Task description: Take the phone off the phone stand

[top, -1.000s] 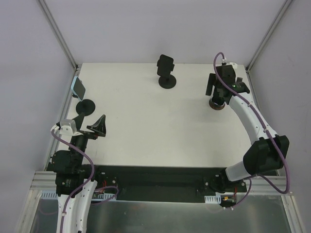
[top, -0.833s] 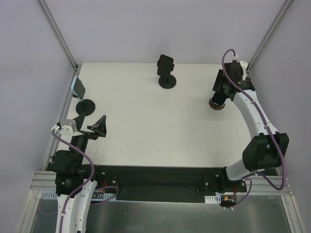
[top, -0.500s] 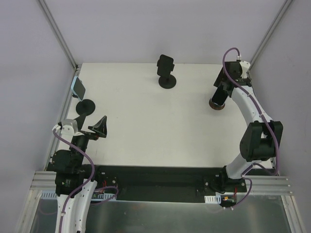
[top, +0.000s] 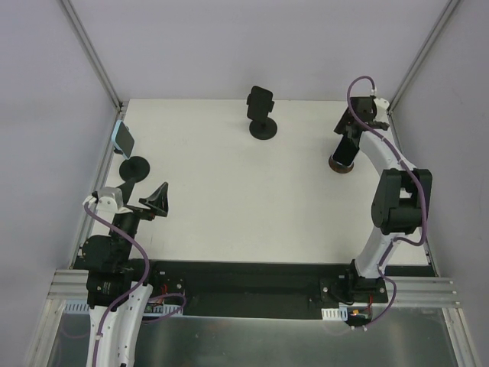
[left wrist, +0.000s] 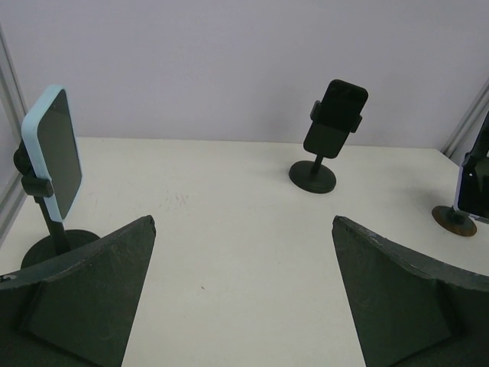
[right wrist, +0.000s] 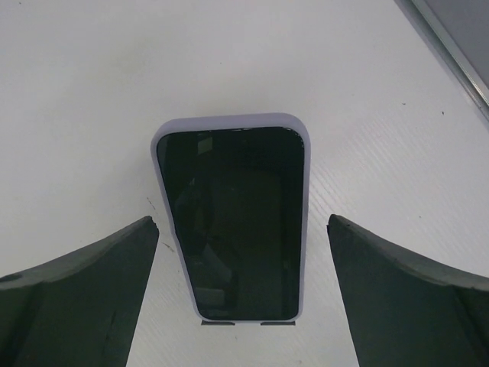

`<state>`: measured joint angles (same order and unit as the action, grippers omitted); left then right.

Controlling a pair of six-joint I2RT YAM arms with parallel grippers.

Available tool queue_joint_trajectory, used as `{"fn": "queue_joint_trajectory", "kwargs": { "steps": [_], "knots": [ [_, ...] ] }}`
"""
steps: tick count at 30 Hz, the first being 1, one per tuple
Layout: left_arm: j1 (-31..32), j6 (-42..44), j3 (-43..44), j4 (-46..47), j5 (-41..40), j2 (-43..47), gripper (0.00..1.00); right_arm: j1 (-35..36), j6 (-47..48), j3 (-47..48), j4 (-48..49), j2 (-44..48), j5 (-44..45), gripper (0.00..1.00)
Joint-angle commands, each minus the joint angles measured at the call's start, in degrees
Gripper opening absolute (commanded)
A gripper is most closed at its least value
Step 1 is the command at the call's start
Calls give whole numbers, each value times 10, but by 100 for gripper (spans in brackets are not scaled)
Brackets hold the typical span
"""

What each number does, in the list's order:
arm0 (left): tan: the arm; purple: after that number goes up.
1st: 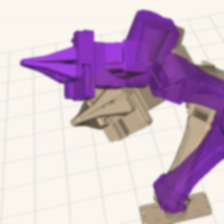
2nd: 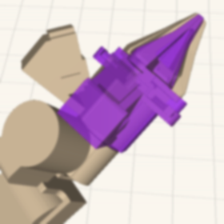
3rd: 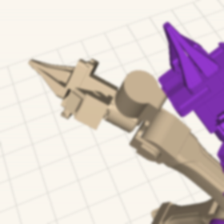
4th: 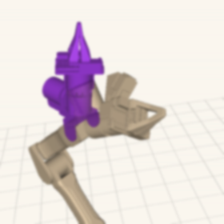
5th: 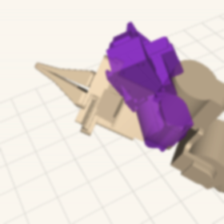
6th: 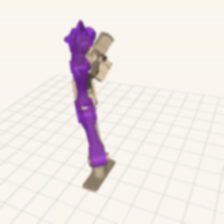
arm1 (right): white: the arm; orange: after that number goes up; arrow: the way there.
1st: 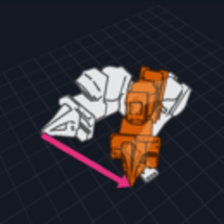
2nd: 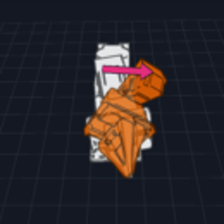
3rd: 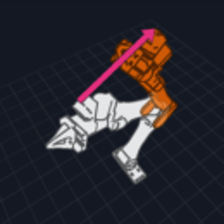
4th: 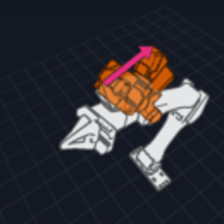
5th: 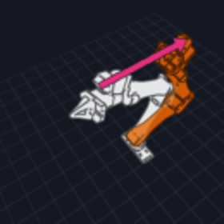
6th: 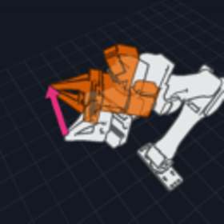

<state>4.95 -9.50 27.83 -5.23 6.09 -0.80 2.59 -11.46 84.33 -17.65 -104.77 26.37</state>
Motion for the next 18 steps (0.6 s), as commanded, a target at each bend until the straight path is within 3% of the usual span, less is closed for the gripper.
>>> {"fn": "queue_joint_trajectory", "kwargs": {
  "steps": [1,17,18],
  "knots": [
    [4,12,19,17,19,-13,99,0,-1,28,42,-5,-11,96],
    [4,13,20,17,24,-29,99,0,14,24,21,-44,25,100],
    [4,13,20,17,24,-29,99,0,14,22,21,-43,25,94]
  ]
}}
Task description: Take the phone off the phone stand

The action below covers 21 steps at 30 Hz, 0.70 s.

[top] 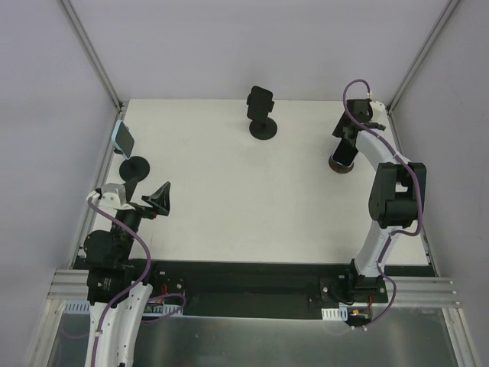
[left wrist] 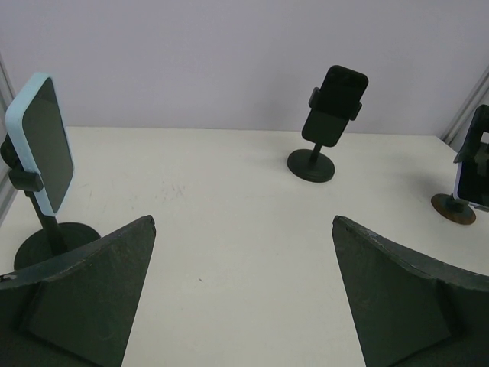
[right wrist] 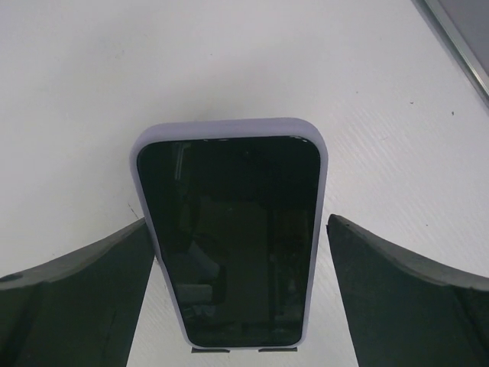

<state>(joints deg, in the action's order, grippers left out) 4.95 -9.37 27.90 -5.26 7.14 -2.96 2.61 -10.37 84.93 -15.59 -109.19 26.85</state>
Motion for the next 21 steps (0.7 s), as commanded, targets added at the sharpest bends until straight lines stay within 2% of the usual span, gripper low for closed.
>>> {"fn": "queue_joint_trajectory", "kwargs": {
  "steps": [1,7,8,11,15,21],
  "knots": [
    [4,12,19,17,14,-11,99,-1,4,15,0,5,20,92],
    [4,13,20,17,19,-17,99,3,18,6,0,37,25,71],
    [4,13,21,17,19,-18,99,4,20,6,1,42,26,62],
    [4,13,21,17,20,-19,99,5,32,3,5,54,21,55],
    [4,12,21,17,23,-20,99,5,42,3,9,69,4,48],
    [4,13,21,17,24,-19,99,5,59,9,12,89,-32,47]
  ]
}}
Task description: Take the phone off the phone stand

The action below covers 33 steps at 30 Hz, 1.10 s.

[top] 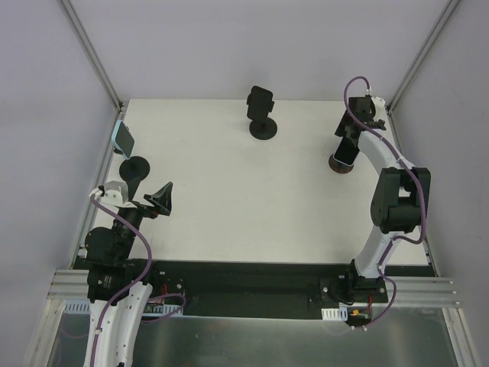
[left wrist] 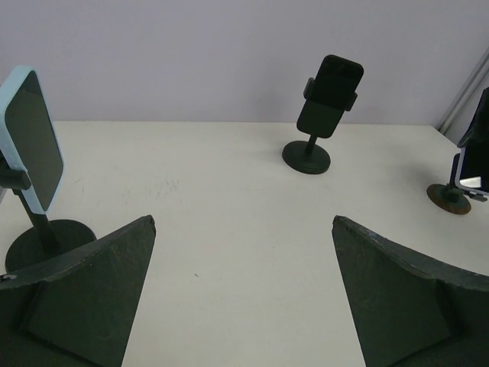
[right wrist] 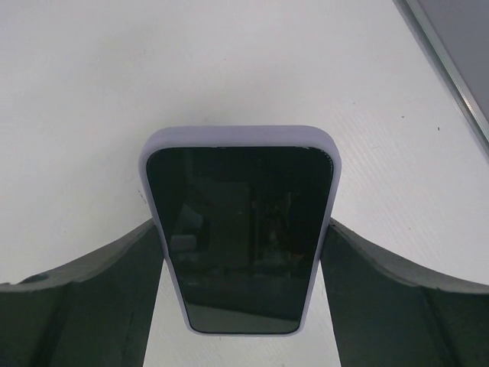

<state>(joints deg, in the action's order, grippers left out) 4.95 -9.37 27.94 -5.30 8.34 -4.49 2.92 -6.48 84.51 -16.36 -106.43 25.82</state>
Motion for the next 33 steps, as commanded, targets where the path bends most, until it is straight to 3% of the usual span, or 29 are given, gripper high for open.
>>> {"fn": "queue_joint_trajectory", "kwargs": {
  "steps": [1,9,14,19,26,33],
  "knots": [
    [4,12,20,18,12,-4,99,2,21,12,19,66,-30,46],
    [4,12,20,18,17,-3,99,5,44,-14,17,141,-131,46],
    [4,13,21,18,18,-3,99,21,47,-78,-12,199,-196,46],
    [4,11,20,18,19,-1,99,28,54,-149,-31,253,-335,42],
    [6,10,20,17,24,-3,98,77,74,-240,-103,299,-347,42],
    [10,8,20,17,29,-13,98,105,75,-343,-109,319,-332,43]
  ]
}}
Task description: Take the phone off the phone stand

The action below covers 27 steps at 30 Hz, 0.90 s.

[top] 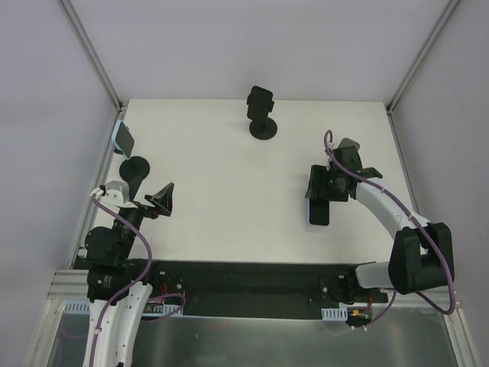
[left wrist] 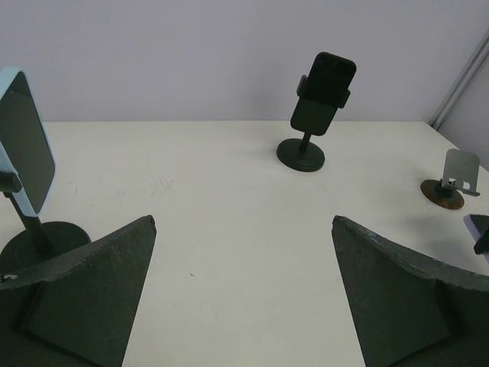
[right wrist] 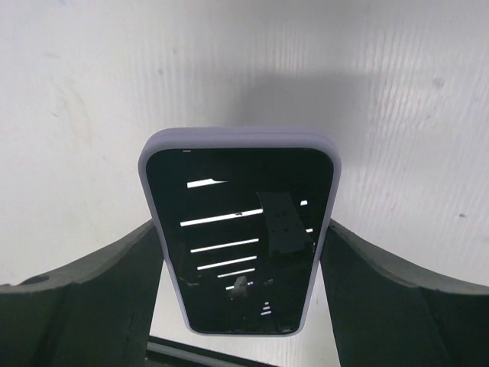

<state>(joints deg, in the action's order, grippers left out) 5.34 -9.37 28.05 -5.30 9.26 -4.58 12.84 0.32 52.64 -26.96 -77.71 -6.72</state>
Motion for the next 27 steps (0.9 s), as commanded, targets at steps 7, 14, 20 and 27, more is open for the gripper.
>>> {"fn": "queue_joint_trajectory", "kwargs": {
  "steps": [7,14,20,27],
  "knots": [
    [6,8,19,18,21,-25,98,5,21,-49,-12,7,37,43],
    [6,8,19,17,23,-37,98,5,26,-45,-12,-46,41,44],
    [6,8,20,18,23,-39,98,6,26,-40,-27,-68,64,47],
    [8,8,20,18,24,-39,98,6,28,-31,-34,-86,61,52]
  ]
}}
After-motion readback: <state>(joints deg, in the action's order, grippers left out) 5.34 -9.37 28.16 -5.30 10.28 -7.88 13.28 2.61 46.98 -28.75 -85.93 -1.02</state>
